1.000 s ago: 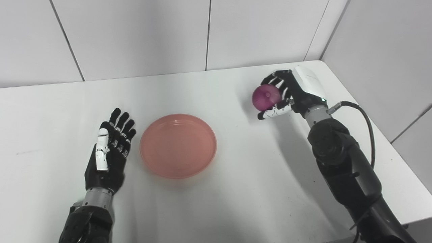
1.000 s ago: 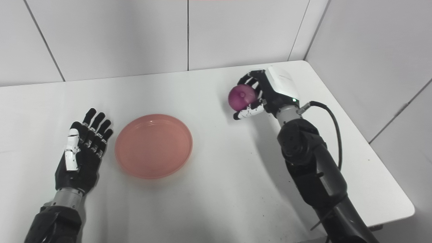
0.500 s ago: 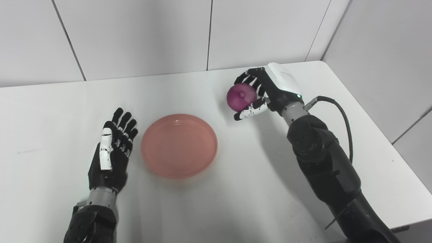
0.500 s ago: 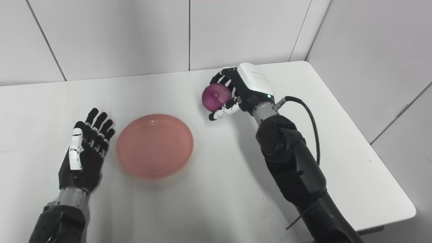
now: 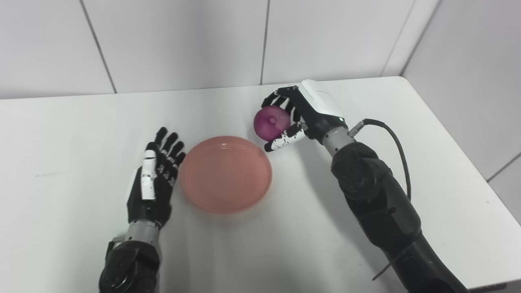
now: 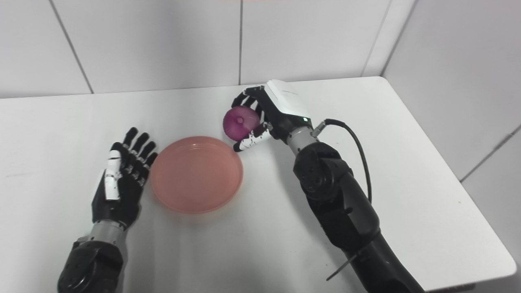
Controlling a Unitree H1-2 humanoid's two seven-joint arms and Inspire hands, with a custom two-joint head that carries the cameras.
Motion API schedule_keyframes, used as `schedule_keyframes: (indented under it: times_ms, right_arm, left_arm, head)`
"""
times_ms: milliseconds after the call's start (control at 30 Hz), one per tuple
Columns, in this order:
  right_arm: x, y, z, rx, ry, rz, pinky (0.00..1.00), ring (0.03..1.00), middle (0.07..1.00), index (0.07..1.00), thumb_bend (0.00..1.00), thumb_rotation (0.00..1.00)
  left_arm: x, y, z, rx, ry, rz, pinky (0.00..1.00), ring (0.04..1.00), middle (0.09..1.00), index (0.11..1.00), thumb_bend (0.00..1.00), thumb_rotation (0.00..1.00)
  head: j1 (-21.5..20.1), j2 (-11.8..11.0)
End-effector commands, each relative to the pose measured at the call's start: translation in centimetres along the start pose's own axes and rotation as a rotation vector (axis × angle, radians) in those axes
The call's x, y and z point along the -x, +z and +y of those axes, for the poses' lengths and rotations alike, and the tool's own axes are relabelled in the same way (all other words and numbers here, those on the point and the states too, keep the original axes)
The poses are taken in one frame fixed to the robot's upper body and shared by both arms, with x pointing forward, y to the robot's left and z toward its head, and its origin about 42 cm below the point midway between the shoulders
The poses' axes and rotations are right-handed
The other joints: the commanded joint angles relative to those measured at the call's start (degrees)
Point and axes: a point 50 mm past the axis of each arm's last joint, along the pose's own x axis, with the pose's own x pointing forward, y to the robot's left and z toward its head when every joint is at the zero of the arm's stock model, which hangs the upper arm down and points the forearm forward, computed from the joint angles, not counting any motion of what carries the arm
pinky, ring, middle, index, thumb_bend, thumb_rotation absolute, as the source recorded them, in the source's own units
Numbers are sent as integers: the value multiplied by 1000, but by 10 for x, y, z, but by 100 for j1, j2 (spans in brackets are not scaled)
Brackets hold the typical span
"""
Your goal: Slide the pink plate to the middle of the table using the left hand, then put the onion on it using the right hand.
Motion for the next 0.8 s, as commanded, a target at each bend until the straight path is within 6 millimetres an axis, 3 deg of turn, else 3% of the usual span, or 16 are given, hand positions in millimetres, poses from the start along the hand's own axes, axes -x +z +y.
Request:
schedule_keyframes:
  times_ms: [0,333,767]
  right_arm:
    - [-10,20,-12,9,-45,-104,302,388,485,488,516,133]
    - [-15,37,11,8,24,-128,323,411,508,489,518,138]
    - [-16,47,39,14,114,-163,265,361,478,489,518,137]
  left_arm:
    - [7,-16,-3,11,31,73,953,950,958,946,431,1000]
    - [6,-16,-15,2,36,68,951,950,961,949,443,1000]
    - [3,-19,-25,-5,44,63,952,948,960,947,447,1000]
  head:
    - [99,-1]
    - [514,12]
    - [808,53]
